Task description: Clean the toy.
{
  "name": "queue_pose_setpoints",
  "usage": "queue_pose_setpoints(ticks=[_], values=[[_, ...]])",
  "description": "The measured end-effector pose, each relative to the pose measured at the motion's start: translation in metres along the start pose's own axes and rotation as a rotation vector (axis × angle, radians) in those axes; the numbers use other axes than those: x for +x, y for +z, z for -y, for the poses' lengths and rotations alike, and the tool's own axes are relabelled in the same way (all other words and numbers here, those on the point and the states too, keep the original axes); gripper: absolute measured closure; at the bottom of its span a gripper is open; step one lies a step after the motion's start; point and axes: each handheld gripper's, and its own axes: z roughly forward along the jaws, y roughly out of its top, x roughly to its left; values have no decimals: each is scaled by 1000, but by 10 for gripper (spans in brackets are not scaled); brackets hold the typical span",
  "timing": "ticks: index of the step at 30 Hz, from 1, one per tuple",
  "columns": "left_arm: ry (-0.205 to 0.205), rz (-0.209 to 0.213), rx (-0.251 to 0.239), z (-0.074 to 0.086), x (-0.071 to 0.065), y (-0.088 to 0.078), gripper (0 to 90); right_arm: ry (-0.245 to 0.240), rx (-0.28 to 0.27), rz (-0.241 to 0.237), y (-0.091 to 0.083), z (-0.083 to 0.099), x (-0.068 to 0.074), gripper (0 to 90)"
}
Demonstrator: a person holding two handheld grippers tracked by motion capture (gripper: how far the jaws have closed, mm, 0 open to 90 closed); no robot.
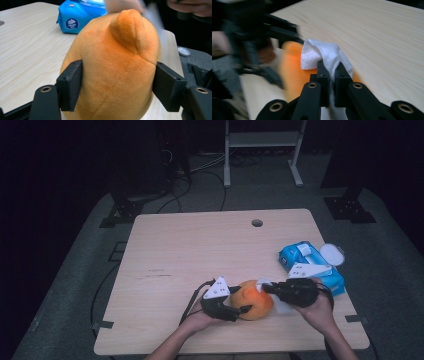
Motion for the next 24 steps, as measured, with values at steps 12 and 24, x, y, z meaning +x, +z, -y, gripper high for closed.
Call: queue_pose_setpoints(ticks=[12, 24], values=[[-94, -14, -30, 3, 16, -12, 367, 62, -1, -8, 3, 11, -19, 843], [-74, -17, -18, 2, 12, -8, 207, 12, -9, -46, 12, 1, 0, 843]])
